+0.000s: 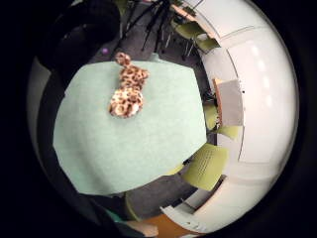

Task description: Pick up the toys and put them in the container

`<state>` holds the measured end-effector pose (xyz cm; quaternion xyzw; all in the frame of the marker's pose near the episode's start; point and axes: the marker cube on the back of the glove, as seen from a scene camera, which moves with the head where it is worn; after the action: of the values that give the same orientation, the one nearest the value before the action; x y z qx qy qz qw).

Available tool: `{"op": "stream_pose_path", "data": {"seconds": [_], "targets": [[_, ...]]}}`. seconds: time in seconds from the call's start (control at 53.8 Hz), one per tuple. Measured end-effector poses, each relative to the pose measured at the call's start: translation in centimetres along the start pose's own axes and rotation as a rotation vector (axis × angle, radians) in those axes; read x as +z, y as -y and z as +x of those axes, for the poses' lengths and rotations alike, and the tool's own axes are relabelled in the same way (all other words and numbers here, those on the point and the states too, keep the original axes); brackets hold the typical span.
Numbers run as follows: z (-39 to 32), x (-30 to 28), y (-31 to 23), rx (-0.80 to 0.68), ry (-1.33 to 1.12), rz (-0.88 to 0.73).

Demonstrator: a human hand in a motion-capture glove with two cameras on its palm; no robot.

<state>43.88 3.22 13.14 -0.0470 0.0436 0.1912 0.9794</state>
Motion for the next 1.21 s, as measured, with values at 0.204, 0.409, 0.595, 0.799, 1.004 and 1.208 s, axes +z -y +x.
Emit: {"op": "stream_pose_path", "data": {"seconds": [0.204, 0.409, 0.595, 0.799, 1.004, 1.208], "targets": [[3.4, 3.6, 2.7, -0.015, -0.039, 0.016], [6.0, 8.8, 5.1, 0.015, -0.028, 0.017], [6.5, 13.4, 5.9, 0.048, -0.031, -0.063], [6.6, 15.7, 5.9, 0.092, -0.039, -0.202], [6.6, 15.7, 5.3, 0.125, -0.034, -0.112], [6.6, 15.4, 3.8, 0.143, 0.068, 0.002]]}}
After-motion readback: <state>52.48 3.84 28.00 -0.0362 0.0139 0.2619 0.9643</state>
